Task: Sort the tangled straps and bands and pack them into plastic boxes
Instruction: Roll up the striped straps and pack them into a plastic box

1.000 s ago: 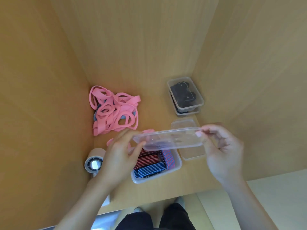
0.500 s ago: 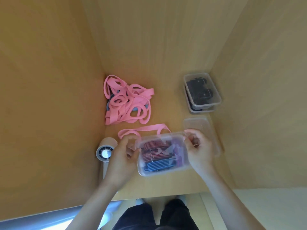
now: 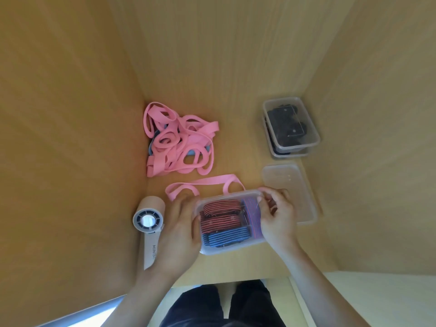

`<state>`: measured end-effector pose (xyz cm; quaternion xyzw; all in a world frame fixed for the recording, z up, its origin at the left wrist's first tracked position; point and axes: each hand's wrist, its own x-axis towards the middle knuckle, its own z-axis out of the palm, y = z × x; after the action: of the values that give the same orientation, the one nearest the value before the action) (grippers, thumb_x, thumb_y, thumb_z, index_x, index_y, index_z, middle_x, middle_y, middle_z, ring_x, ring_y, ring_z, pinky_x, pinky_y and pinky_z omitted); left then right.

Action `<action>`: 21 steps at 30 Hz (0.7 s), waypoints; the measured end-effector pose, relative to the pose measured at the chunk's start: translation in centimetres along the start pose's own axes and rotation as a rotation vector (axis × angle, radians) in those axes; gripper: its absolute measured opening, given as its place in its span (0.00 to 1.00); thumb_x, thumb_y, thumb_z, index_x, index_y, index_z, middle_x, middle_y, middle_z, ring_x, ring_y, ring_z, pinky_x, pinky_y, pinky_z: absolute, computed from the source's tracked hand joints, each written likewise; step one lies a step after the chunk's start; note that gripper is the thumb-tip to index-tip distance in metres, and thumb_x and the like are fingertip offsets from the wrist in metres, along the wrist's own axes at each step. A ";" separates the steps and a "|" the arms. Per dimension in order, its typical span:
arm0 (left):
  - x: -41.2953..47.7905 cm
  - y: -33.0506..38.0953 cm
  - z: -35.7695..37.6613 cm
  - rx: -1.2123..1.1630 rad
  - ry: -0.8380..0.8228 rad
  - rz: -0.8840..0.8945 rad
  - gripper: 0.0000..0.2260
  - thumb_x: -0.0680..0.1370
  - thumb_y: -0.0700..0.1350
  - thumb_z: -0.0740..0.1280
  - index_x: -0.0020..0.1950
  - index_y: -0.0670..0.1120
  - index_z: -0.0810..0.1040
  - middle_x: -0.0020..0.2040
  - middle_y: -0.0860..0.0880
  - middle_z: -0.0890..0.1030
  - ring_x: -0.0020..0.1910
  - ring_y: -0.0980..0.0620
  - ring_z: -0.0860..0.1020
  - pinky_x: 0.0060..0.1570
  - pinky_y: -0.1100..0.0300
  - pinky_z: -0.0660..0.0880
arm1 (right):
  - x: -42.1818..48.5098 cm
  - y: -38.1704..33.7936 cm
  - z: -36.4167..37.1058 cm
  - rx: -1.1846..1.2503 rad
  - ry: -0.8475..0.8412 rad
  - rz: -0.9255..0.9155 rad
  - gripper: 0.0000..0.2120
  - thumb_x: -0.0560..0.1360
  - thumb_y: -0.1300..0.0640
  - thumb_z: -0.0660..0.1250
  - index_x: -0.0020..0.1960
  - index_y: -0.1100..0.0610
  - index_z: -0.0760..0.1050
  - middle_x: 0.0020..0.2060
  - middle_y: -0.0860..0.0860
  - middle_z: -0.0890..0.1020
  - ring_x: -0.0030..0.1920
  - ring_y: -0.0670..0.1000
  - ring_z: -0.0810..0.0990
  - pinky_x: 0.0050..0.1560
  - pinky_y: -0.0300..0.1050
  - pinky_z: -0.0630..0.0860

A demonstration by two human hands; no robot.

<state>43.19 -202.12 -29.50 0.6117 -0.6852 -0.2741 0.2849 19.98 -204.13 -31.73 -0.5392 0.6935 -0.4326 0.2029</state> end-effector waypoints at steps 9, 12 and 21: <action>0.4 3.7 3.4 0.284 -0.054 0.045 0.27 0.77 0.51 0.55 0.73 0.41 0.70 0.72 0.44 0.72 0.73 0.42 0.67 0.73 0.45 0.65 | -0.1 -0.5 -0.2 -0.208 -0.125 -0.230 0.28 0.70 0.72 0.56 0.65 0.58 0.81 0.62 0.51 0.80 0.61 0.50 0.75 0.68 0.31 0.64; 0.4 2.8 4.1 0.355 -0.056 0.094 0.28 0.79 0.55 0.57 0.75 0.42 0.69 0.74 0.44 0.70 0.75 0.41 0.65 0.73 0.42 0.63 | -0.1 -0.6 -0.4 -0.225 -0.178 -0.174 0.28 0.71 0.70 0.55 0.67 0.58 0.79 0.64 0.50 0.80 0.64 0.52 0.76 0.69 0.30 0.63; 1.9 2.4 3.8 0.392 -0.135 0.218 0.30 0.79 0.56 0.58 0.77 0.42 0.66 0.77 0.44 0.67 0.77 0.44 0.62 0.75 0.44 0.62 | -1.0 -1.4 -0.3 -0.397 -0.108 -0.100 0.26 0.70 0.68 0.56 0.65 0.60 0.79 0.62 0.54 0.81 0.60 0.59 0.79 0.62 0.48 0.75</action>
<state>38.64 -203.68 -30.24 0.5579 -0.8050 -0.1435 0.1420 20.97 -203.15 -30.59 -0.6245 0.7258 -0.2675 0.1078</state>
